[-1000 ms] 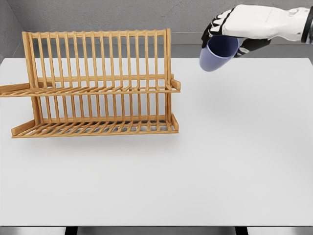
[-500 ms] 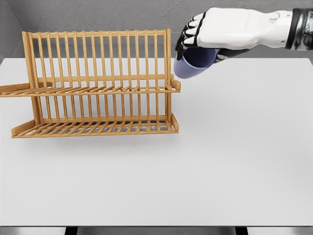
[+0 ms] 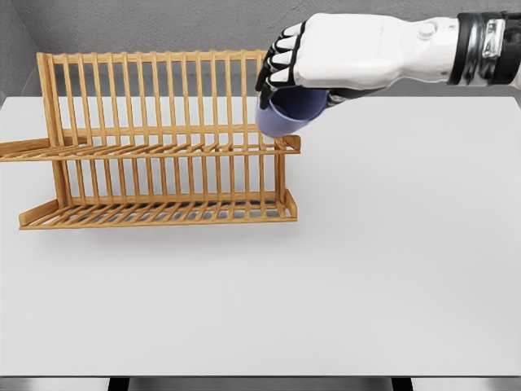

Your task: Right arm put cup on second shelf

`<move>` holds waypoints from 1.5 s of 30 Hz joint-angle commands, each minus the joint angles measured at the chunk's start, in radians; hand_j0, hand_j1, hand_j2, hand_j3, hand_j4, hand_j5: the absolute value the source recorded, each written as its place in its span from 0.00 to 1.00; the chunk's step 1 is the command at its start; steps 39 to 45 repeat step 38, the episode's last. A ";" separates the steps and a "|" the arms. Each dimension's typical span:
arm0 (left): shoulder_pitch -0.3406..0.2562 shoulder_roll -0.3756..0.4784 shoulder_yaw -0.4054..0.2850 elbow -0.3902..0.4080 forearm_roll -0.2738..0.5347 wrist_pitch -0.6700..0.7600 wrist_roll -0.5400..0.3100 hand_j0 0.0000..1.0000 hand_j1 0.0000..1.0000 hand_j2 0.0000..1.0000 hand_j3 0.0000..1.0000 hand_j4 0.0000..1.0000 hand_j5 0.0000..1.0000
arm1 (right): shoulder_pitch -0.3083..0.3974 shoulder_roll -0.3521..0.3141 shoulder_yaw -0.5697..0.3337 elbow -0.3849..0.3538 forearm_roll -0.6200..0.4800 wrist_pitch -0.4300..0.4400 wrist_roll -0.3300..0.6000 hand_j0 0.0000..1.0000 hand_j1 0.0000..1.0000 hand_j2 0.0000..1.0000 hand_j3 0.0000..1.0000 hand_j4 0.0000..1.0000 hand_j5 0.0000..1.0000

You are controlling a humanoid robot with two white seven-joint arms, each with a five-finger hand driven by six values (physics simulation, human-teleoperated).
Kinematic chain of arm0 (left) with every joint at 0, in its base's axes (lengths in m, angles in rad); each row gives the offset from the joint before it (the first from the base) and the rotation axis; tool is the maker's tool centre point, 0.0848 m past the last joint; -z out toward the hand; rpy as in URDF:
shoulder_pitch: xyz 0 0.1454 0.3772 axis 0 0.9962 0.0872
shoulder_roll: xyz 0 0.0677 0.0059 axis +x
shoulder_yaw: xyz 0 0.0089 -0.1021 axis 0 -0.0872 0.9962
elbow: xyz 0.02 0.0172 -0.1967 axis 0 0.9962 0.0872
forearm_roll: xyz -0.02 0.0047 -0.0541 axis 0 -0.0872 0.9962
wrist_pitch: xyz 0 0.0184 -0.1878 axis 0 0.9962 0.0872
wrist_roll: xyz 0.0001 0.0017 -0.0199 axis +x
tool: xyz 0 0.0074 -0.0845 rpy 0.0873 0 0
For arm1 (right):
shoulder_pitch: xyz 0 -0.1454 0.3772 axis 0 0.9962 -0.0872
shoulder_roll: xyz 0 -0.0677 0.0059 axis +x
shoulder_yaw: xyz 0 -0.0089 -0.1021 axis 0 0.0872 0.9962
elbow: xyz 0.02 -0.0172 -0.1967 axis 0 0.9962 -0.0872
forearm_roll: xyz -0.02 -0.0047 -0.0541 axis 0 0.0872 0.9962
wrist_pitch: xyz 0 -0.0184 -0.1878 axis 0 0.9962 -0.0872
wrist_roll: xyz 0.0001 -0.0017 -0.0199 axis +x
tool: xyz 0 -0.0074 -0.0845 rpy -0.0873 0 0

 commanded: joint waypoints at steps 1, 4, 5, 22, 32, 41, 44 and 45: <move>0.000 0.000 0.000 0.000 0.000 0.000 0.000 1.00 1.00 1.00 1.00 1.00 1.00 | 0.000 0.021 0.008 0.001 -0.003 0.019 -0.001 0.63 0.63 0.63 0.63 0.63 0.63; 0.000 0.000 0.000 0.000 0.000 0.001 0.000 1.00 1.00 1.00 1.00 1.00 1.00 | 0.005 0.035 0.021 0.002 0.040 0.049 -0.001 0.63 0.63 0.63 0.63 0.63 0.63; 0.000 0.000 0.000 0.000 0.000 0.000 0.000 1.00 1.00 1.00 1.00 1.00 1.00 | 0.005 0.035 0.032 0.002 0.052 0.054 -0.001 0.63 0.63 0.63 0.63 0.63 0.63; 0.000 0.000 0.000 0.000 0.000 0.001 0.000 1.00 1.00 1.00 1.00 1.00 1.00 | 0.012 -0.032 -0.074 0.030 0.062 0.051 -0.001 1.00 1.00 1.00 1.00 1.00 1.00; 0.000 0.000 0.000 0.000 0.000 0.000 0.000 1.00 1.00 1.00 1.00 1.00 1.00 | 0.386 -0.175 -0.279 0.280 0.066 -0.028 -0.001 1.00 1.00 1.00 1.00 1.00 1.00; 0.000 0.000 0.000 0.000 0.000 0.000 0.000 1.00 1.00 1.00 1.00 1.00 1.00 | 0.572 -0.172 -0.477 0.235 0.066 -0.028 -0.001 1.00 1.00 1.00 1.00 1.00 1.00; 0.000 0.000 0.000 0.000 0.000 0.000 0.000 1.00 1.00 1.00 1.00 1.00 1.00 | 0.572 -0.172 -0.477 0.235 0.066 -0.028 -0.001 1.00 1.00 1.00 1.00 1.00 1.00; 0.000 0.000 0.000 0.000 0.000 0.000 0.000 1.00 1.00 1.00 1.00 1.00 1.00 | 0.572 -0.172 -0.477 0.235 0.066 -0.028 -0.001 1.00 1.00 1.00 1.00 1.00 1.00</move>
